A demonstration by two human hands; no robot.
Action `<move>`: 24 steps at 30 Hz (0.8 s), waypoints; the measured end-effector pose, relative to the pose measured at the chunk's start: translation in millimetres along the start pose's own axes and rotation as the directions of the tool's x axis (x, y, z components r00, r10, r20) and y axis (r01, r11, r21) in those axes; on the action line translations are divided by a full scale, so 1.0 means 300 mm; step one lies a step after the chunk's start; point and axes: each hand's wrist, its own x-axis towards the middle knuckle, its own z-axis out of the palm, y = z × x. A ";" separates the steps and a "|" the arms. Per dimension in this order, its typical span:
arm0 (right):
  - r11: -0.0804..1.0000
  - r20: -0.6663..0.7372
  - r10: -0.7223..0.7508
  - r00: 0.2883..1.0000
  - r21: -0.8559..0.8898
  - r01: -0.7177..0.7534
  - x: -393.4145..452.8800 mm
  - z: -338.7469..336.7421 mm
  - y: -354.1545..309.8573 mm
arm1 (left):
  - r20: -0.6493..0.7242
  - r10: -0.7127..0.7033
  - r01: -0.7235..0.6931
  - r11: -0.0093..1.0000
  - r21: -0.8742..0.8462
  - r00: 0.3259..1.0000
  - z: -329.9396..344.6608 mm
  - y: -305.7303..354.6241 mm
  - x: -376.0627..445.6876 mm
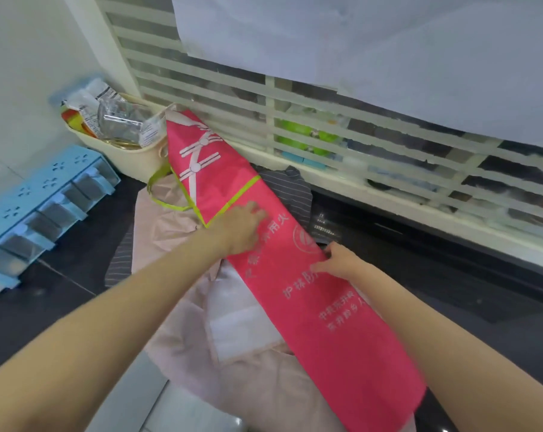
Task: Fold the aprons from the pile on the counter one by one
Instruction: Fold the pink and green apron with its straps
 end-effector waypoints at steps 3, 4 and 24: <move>0.999 0.004 0.051 0.999 0.007 -0.051 -0.055 0.002 0.057 | 0.183 0.033 -0.021 0.998 -0.066 0.983 0.077 0.074 -0.057; 0.999 -0.005 0.053 0.999 0.009 -0.053 -0.075 0.001 0.076 | 0.234 0.043 -0.027 0.997 -0.072 0.971 0.091 0.088 -0.075; 0.993 0.043 -0.117 0.992 0.013 0.117 -0.306 -0.050 0.384 | 0.277 0.250 -0.290 0.950 0.114 0.928 0.254 0.521 -0.334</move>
